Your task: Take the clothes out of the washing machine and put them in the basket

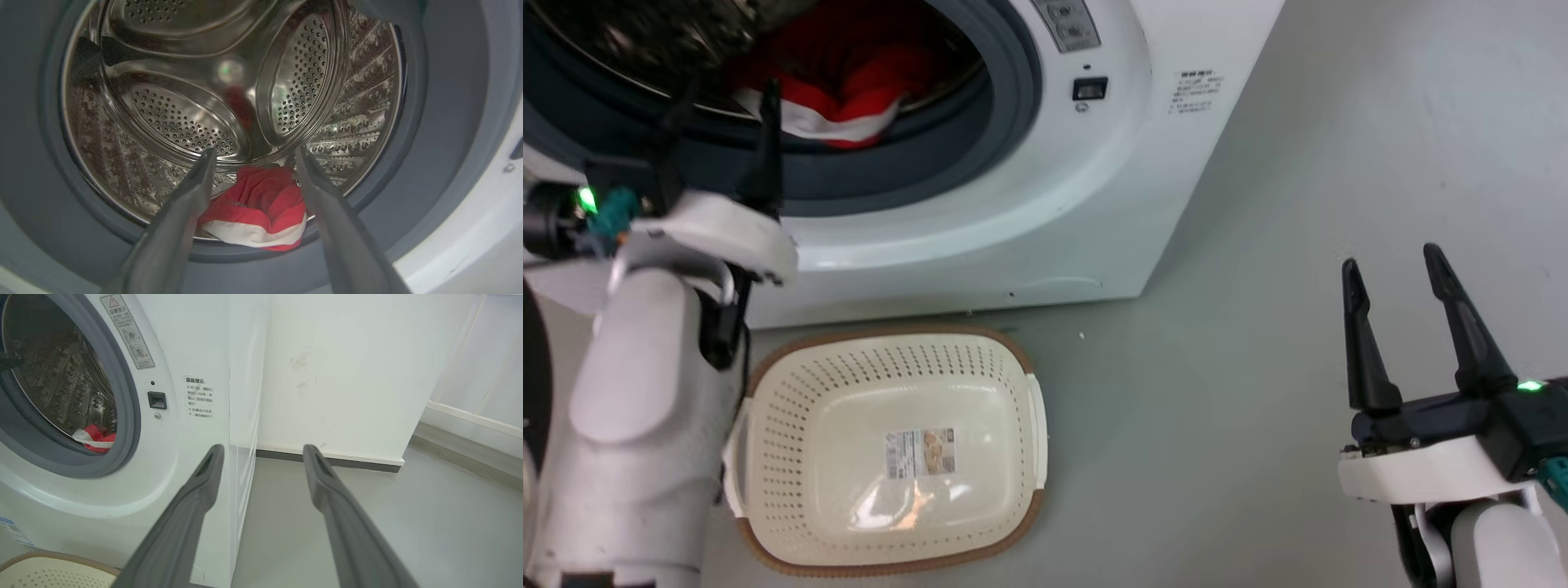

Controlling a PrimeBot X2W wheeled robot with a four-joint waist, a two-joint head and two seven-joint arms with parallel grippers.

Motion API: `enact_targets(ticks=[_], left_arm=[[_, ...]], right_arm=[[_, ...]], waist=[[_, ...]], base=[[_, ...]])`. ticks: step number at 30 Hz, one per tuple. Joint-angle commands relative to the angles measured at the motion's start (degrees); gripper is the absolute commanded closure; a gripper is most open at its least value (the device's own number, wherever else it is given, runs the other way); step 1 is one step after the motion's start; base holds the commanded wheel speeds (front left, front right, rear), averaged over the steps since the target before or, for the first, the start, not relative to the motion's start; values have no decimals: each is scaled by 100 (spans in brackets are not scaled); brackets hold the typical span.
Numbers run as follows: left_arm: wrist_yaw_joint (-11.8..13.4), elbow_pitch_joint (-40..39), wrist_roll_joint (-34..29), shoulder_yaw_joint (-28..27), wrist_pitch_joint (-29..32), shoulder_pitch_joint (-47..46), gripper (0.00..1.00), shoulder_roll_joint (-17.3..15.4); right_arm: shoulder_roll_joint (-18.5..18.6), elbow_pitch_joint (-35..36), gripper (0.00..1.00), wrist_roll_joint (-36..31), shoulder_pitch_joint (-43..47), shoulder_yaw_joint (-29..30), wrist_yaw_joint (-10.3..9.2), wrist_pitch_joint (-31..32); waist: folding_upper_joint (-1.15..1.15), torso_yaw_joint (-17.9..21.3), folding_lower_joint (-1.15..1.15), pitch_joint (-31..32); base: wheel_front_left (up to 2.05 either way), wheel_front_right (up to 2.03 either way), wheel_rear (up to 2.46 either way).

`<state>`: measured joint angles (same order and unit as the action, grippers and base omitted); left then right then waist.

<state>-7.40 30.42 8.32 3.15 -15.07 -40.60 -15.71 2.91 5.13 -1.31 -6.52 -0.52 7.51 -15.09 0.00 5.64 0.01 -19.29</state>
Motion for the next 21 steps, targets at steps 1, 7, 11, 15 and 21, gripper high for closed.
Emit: enact_targets(ticks=[1,7,11,15,21], left_arm=[[-2,185,54,113,-16,-284,0,-102],[-3,1228,315,866,299,-1576,0,-589],[-4,1661,580,1584,1010,-2288,0,-813],[-3,1793,1138,2259,1764,-2956,0,-1084],[-3,1760,2073,3019,2886,-3525,0,-1472]], right_arm=[[-5,33,0,64,-141,13,-4,-12],[-6,99,0,177,-397,92,-4,-11],[-7,147,0,224,-592,92,-4,-12],[-7,204,0,302,-766,80,-4,-11],[-6,253,0,429,-927,48,-4,-12]], waist=[[0,243,-1,-425],[0,390,-1,-934],[0,447,-1,-1256],[0,542,-1,-1530],[0,634,-1,-1818]], base=[[0,0,0],[0,0,0],[0,0,0],[0,0,0],[0,0,0]])
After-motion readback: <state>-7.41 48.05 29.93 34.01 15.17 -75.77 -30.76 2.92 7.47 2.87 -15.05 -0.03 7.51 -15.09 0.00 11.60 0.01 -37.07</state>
